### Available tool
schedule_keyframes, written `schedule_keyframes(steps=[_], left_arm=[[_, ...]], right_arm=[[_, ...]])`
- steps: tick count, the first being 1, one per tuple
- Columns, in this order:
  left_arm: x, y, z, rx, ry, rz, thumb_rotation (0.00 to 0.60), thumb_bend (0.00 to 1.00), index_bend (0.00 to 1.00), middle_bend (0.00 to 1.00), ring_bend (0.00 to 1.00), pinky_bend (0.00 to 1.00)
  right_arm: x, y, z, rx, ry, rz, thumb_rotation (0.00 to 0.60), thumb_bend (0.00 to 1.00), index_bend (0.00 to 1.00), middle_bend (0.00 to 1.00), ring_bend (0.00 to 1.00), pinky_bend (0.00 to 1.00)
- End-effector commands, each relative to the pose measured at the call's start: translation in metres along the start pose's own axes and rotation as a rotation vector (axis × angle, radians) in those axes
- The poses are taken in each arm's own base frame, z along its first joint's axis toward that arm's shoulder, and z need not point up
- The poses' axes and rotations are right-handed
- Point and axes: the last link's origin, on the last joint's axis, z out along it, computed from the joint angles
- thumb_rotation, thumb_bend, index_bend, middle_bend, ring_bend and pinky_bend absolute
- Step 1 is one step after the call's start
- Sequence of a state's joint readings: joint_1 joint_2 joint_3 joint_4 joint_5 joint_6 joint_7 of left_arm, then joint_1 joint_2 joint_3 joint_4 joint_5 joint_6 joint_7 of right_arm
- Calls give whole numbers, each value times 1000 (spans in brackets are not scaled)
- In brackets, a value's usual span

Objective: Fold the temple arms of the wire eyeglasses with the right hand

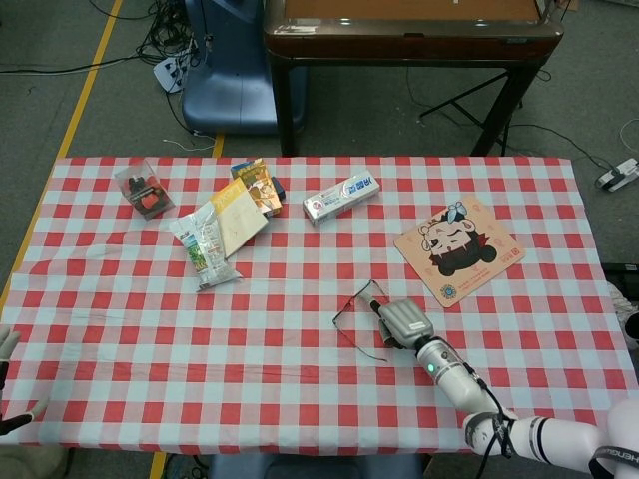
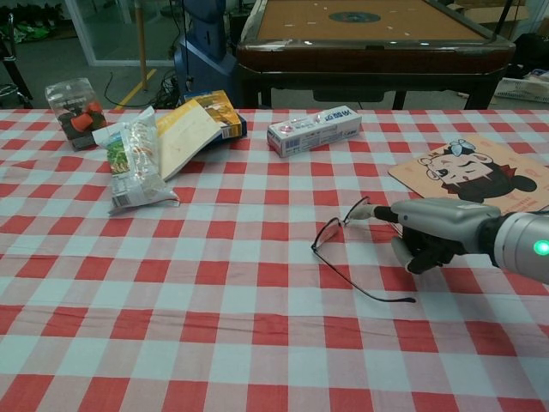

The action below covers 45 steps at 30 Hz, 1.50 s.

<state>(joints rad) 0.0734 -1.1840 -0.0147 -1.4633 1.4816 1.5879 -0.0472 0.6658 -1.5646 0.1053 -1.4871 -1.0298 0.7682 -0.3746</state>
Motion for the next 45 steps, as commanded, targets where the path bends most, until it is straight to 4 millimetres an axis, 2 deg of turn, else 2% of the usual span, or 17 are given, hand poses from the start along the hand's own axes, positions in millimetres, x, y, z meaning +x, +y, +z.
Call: schedule_keyframes(steps=[1, 13, 19, 34, 45], left_arm=[[1, -1, -1, 3, 4, -1, 600, 164, 0, 0, 0, 0], [4, -7, -5, 16, 9, -2, 600, 164, 0, 0, 0, 0], [4, -10, -7, 23, 11, -4, 600, 164, 0, 0, 0, 0], [1, -12, -8, 21, 4, -7, 600, 164, 0, 0, 0, 0], [-1, -12, -9, 25, 0, -8, 600, 164, 0, 0, 0, 0]], right_arm=[[6, -13, 12, 24, -5, -11, 600, 780, 0, 1000, 1000, 1000], [22, -66, 31, 146, -71, 7, 600, 782, 0, 1000, 1000, 1000], [19, -84, 32, 190, -102, -15, 600, 782, 0, 1000, 1000, 1000], [-8, -78, -1, 214, -154, -85, 600, 783, 0, 1000, 1000, 1000], [-6, -58, -9, 171, -127, -108, 600, 783, 0, 1000, 1000, 1000]])
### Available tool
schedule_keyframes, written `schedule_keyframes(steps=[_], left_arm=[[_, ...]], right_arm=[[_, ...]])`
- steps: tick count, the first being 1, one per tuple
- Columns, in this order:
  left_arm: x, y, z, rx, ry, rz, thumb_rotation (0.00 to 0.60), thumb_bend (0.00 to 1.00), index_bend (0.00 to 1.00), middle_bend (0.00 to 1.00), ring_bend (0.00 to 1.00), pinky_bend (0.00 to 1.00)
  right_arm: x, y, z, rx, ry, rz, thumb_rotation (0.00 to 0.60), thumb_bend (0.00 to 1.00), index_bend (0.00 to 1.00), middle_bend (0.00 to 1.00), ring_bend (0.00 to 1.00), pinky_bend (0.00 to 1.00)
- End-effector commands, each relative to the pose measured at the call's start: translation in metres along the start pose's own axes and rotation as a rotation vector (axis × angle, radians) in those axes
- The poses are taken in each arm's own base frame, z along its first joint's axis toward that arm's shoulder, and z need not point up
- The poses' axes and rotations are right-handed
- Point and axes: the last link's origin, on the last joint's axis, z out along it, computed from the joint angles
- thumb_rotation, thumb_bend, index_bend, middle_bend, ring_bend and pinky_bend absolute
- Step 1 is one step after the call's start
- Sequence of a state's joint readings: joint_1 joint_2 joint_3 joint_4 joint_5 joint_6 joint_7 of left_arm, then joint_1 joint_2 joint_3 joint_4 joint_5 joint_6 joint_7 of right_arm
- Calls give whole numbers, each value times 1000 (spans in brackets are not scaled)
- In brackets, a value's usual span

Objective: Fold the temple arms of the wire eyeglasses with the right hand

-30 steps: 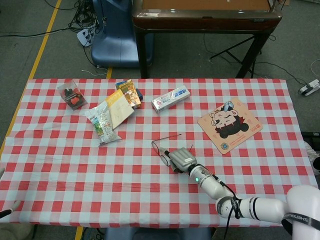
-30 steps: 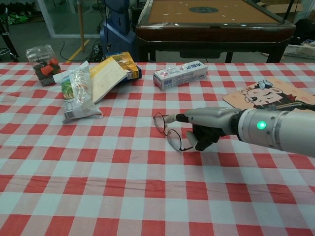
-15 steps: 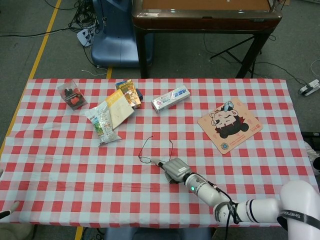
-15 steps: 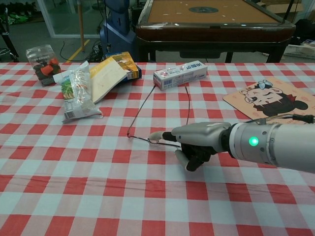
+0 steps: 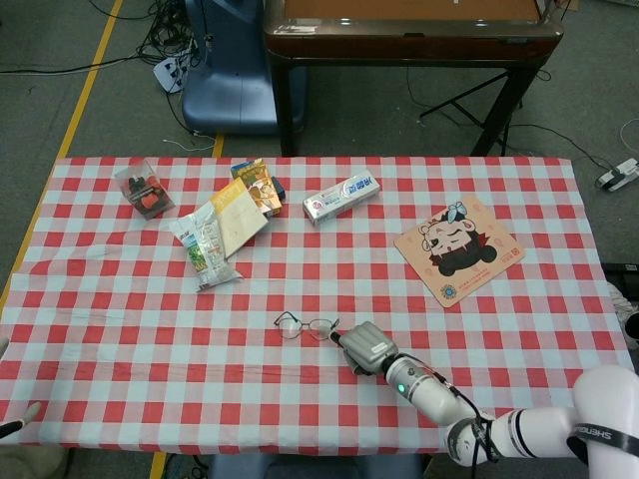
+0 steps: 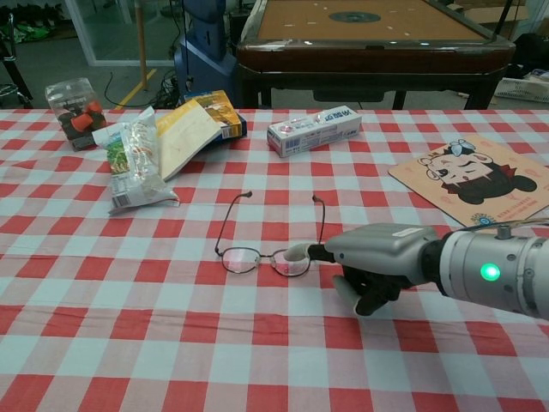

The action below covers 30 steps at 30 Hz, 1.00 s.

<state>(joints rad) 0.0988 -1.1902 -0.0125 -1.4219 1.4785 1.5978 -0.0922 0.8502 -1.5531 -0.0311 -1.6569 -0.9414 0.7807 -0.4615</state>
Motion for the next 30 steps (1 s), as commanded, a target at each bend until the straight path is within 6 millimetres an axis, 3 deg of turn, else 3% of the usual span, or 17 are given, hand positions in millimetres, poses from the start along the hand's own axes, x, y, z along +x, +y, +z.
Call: schedule_keyframes(steps=[1, 13, 21, 26, 30], left_arm=[[0, 0, 0, 1, -1, 0, 600, 164, 0, 0, 0, 0], [0, -1, -1, 9, -1, 3, 600, 164, 0, 0, 0, 0], [1, -4, -2, 18, 2, 4, 600, 164, 0, 0, 0, 0], [1, -4, -2, 17, 2, 3, 600, 164, 0, 0, 0, 0], [1, -3, -2, 15, 2, 2, 600, 164, 0, 0, 0, 0]], right_arm=[[0, 5, -1, -15, 2, 10, 600, 783, 0, 1000, 1000, 1000], [16, 30, 14, -88, 62, 42, 600, 783, 0, 1000, 1000, 1000], [37, 57, 32, -176, 106, 34, 600, 783, 0, 1000, 1000, 1000], [45, 57, 35, -179, 122, 32, 600, 783, 0, 1000, 1000, 1000], [41, 49, 24, -136, 126, 30, 600, 783, 0, 1000, 1000, 1000]])
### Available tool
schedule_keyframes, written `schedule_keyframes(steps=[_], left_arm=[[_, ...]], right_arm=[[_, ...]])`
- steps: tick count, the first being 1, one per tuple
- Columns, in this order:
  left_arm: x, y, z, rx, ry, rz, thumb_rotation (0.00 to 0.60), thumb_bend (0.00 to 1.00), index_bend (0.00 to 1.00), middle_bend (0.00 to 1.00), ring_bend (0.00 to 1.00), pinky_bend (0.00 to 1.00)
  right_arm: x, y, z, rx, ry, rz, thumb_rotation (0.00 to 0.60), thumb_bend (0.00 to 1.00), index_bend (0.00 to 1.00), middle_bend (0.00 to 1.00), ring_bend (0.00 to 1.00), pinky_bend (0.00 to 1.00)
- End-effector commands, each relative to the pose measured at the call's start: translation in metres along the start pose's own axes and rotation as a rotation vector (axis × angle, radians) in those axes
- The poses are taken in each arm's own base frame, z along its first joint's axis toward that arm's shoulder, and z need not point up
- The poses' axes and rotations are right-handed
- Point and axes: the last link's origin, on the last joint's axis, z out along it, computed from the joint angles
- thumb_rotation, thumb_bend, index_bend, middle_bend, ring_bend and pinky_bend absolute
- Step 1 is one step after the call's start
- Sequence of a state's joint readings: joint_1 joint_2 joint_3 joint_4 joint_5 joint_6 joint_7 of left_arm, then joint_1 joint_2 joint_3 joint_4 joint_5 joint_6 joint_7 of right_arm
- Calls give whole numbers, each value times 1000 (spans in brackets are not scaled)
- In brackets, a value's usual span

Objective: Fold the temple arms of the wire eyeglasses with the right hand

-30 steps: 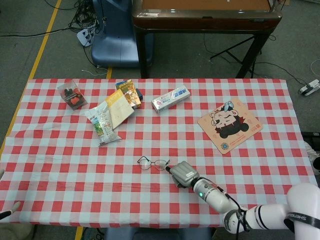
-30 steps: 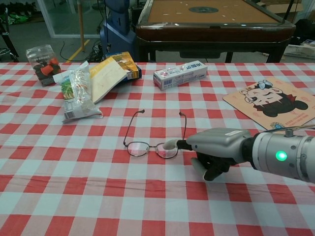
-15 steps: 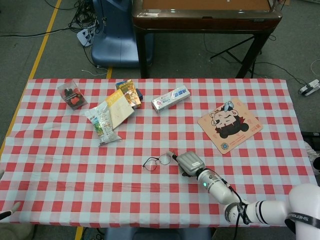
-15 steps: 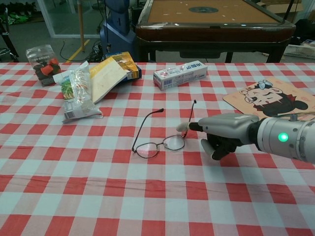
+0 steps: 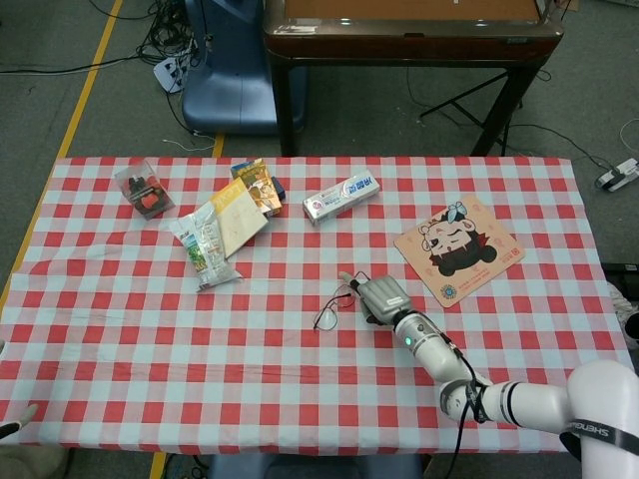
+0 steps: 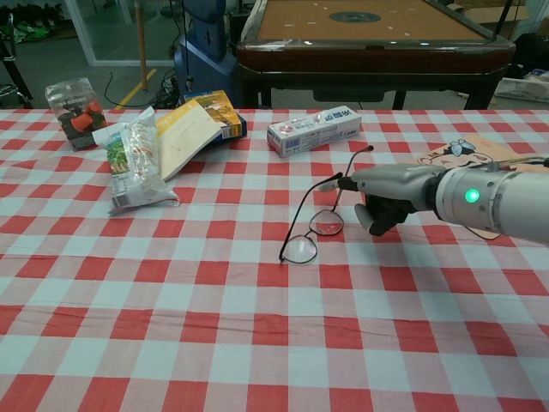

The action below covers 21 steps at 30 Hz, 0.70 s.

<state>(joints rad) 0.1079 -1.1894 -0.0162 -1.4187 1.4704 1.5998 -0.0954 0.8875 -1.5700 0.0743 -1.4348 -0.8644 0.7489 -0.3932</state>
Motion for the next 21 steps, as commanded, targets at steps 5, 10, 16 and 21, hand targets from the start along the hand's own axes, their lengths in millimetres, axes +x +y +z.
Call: schedule_keyframes(steps=[5, 10, 16, 21], left_arm=[[1, 1, 0, -8, 0, -1, 600, 164, 0, 0, 0, 0], [2, 0, -1, -4, 3, -3, 600, 164, 0, 0, 0, 0], [1, 2, 0, -10, 2, -7, 600, 164, 0, 0, 0, 0], [1, 3, -1, -13, -1, -12, 600, 164, 0, 0, 0, 0]], right_arm=[[-10, -3, -35, 62, 16, -12, 600, 783, 0, 1000, 1000, 1000], [-19, 1, -66, 72, -11, -63, 600, 783, 0, 1000, 1000, 1000], [-19, -13, -89, 135, -28, -81, 600, 783, 0, 1000, 1000, 1000], [-14, -25, -88, 187, 2, -48, 600, 783, 0, 1000, 1000, 1000]])
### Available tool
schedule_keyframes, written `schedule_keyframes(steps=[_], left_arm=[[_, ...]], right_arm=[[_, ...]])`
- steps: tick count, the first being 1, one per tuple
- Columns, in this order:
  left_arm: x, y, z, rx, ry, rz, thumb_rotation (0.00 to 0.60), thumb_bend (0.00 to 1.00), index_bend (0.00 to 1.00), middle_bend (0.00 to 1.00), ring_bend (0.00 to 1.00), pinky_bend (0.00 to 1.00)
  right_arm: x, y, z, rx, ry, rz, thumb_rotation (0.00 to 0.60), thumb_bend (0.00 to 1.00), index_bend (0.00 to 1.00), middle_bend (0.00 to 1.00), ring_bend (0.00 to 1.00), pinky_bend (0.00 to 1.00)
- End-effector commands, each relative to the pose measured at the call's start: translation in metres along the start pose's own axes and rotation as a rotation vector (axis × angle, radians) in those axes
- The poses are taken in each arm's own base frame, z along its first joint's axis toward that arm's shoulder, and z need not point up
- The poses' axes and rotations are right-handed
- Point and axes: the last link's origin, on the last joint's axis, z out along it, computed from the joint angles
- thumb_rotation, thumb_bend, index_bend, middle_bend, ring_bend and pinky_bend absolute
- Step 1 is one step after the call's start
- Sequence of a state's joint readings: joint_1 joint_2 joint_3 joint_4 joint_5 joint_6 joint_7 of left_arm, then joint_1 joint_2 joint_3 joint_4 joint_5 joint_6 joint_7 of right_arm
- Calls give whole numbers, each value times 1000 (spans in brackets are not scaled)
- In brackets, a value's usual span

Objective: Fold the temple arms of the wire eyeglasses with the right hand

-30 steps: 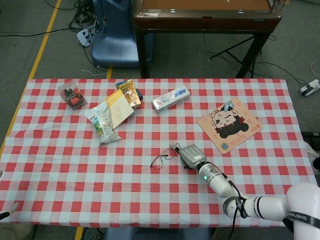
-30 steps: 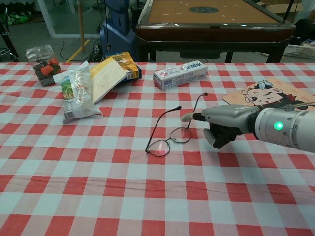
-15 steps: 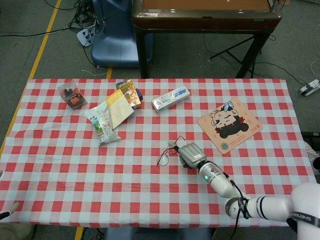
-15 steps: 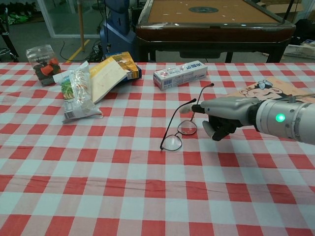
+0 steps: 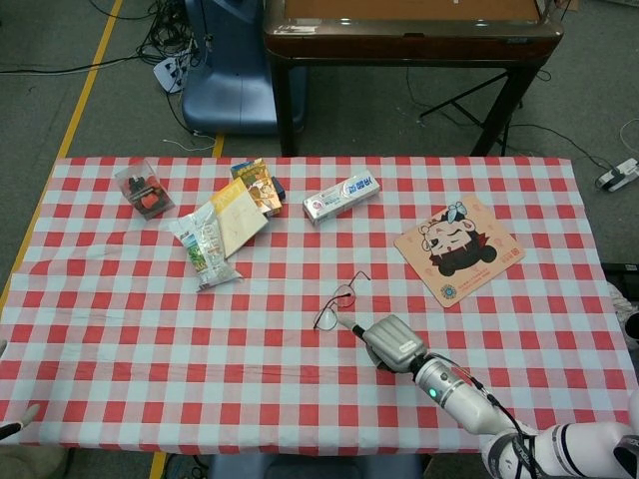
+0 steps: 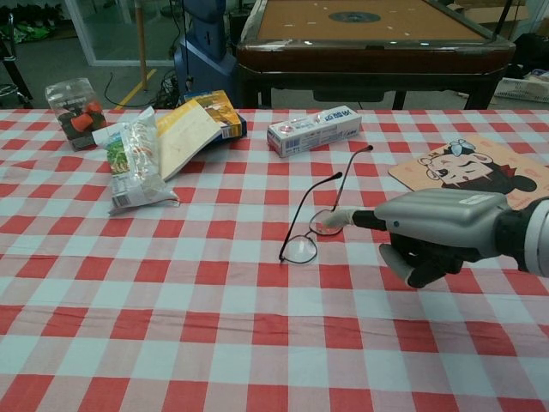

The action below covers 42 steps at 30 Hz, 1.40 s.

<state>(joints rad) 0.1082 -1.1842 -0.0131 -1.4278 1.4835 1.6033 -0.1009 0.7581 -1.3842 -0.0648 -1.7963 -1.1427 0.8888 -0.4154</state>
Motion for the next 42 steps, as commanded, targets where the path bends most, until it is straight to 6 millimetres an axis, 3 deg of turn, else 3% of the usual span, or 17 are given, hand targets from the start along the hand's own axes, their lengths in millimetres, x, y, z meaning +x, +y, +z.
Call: schedule_keyframes(steps=[1, 13, 36, 42], left_arm=[[0, 0, 0, 1, 0, -4, 600, 164, 0, 0, 0, 0], [0, -5, 1, 17, 2, 0, 600, 164, 0, 0, 0, 0], [-5, -8, 1, 23, -15, -9, 600, 164, 0, 0, 0, 0], [-5, -9, 1, 28, -13, -9, 600, 164, 0, 0, 0, 0]], right_arm=[[3, -4, 3, 21, 18, 21, 600, 783, 0, 1000, 1000, 1000], [-1, -11, 36, 37, 28, 71, 600, 783, 0, 1000, 1000, 1000], [-14, 3, 68, -44, -66, 172, 600, 784, 0, 1000, 1000, 1000], [-17, 3, 69, -51, -75, 152, 600, 784, 0, 1000, 1000, 1000]])
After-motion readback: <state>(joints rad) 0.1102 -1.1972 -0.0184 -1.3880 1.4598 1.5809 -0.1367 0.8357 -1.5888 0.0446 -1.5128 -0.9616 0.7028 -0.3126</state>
